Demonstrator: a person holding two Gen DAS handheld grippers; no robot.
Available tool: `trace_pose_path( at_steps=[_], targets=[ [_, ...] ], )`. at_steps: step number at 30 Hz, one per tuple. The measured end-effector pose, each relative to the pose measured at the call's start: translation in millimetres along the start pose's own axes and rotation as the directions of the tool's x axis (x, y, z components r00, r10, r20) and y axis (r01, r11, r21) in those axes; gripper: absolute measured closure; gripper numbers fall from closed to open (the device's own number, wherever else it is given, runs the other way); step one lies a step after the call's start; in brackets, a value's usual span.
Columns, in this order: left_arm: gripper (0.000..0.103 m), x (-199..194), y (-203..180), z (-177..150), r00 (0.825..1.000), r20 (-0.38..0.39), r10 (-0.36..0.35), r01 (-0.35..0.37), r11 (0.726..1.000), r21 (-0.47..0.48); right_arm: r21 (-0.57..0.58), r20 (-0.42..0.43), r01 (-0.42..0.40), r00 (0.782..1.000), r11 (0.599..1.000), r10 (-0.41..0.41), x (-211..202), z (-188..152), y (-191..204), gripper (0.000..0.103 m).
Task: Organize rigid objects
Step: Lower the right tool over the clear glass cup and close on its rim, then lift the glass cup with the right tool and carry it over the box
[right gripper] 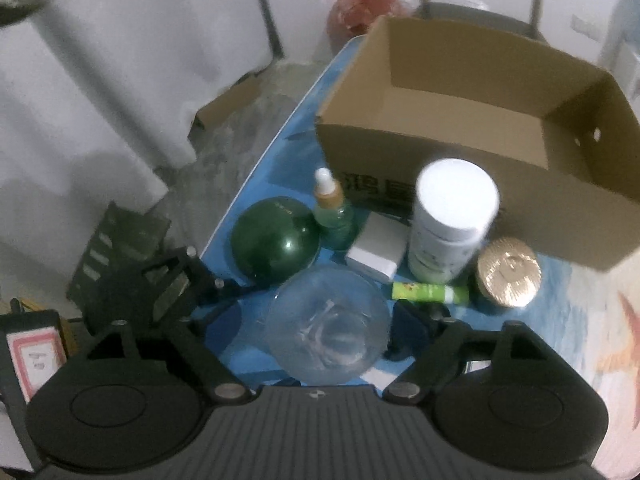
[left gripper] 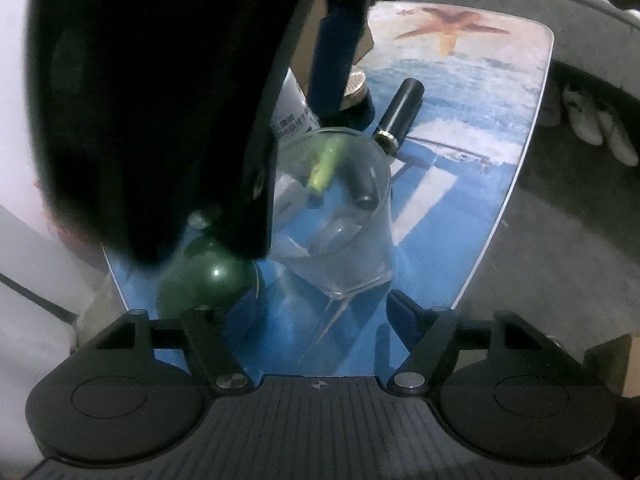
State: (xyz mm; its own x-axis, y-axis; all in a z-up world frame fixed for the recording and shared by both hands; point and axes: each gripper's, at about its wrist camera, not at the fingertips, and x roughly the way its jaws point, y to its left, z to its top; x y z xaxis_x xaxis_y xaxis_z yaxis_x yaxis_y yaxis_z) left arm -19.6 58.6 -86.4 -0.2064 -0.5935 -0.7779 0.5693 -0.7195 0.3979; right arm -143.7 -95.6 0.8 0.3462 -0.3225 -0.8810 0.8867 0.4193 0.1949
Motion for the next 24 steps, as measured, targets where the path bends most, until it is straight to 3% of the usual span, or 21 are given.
trace_pose_path(
  at_steps=[5,12,24],
  targets=[
    [0.024,8,-2,-7,0.999,0.040,0.028,-0.029,1.000,0.004,-0.070,-0.041,0.040,0.998,0.997,-0.043,13,4,8,0.013],
    [0.024,15,-12,-8,0.994,0.105,0.036,-0.041,0.998,0.037,-0.086,-0.106,0.044,0.993,0.995,-0.053,26,7,6,0.021],
    [0.022,17,-18,-3,0.977,0.207,0.046,-0.061,0.996,0.067,-0.064,-0.157,-0.044,0.987,0.997,0.033,27,11,-10,0.023]
  ],
)
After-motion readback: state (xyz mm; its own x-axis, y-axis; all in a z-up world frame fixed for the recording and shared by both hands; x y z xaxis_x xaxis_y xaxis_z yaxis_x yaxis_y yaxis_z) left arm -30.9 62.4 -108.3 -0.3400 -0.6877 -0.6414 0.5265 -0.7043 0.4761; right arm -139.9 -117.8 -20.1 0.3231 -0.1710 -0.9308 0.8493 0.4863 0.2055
